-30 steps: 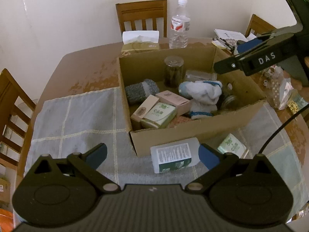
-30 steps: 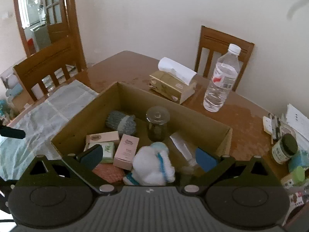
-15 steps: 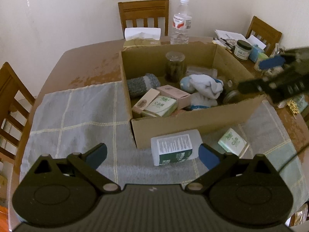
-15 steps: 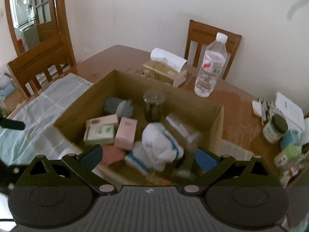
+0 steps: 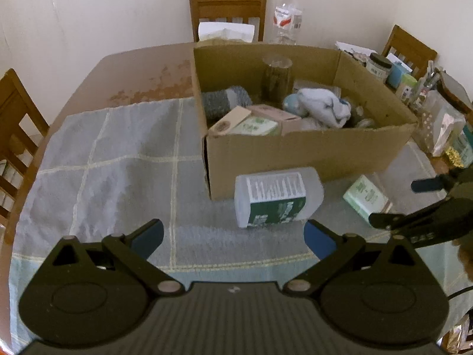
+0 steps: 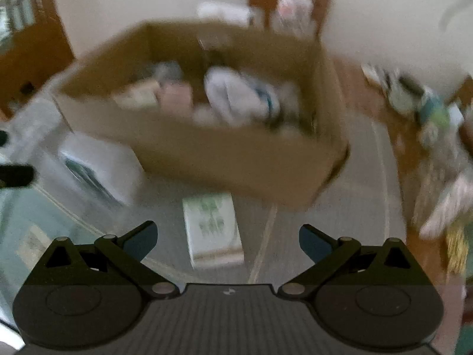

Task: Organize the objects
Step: 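Move the left tool to the white MEDICAL bottle and grasp it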

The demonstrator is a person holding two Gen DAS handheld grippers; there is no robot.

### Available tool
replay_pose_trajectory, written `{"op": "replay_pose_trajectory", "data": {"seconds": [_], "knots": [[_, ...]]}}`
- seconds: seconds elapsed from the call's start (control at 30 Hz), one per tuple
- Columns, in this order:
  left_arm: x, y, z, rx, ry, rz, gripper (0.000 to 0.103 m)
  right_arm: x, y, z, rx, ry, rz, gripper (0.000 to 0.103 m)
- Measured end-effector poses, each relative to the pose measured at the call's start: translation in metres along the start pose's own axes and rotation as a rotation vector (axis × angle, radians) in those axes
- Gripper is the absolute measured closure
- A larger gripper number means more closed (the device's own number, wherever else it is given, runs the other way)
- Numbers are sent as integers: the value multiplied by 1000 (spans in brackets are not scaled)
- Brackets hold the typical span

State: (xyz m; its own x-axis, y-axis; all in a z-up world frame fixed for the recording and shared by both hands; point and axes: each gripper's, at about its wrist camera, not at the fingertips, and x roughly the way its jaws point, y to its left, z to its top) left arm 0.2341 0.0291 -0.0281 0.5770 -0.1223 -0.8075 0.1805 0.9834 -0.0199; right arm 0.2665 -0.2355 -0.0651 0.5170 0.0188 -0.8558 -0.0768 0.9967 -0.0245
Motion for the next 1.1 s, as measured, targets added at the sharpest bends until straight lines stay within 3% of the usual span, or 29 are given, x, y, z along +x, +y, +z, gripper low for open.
{"op": "replay_pose_trajectory", "data": {"seconds": [0.37,0.63,0.77,0.93,1.1], "knots": [[3,6,-8,46,1,12,2,24,-10,-23,109,46,-101,0],[8,14,-12,99,15,-3,2,17,-37,-37,306,77,-144,0],[9,15,-12,118,18,-20,2,14,-14,-39,267,49,-49,0],[8,15,-10,125,14,-30,2,26,15,-29,194,33,-89,0],[7,12,-9,120,6,-33,2,35,19,-17,200,2,-95,0]]}}
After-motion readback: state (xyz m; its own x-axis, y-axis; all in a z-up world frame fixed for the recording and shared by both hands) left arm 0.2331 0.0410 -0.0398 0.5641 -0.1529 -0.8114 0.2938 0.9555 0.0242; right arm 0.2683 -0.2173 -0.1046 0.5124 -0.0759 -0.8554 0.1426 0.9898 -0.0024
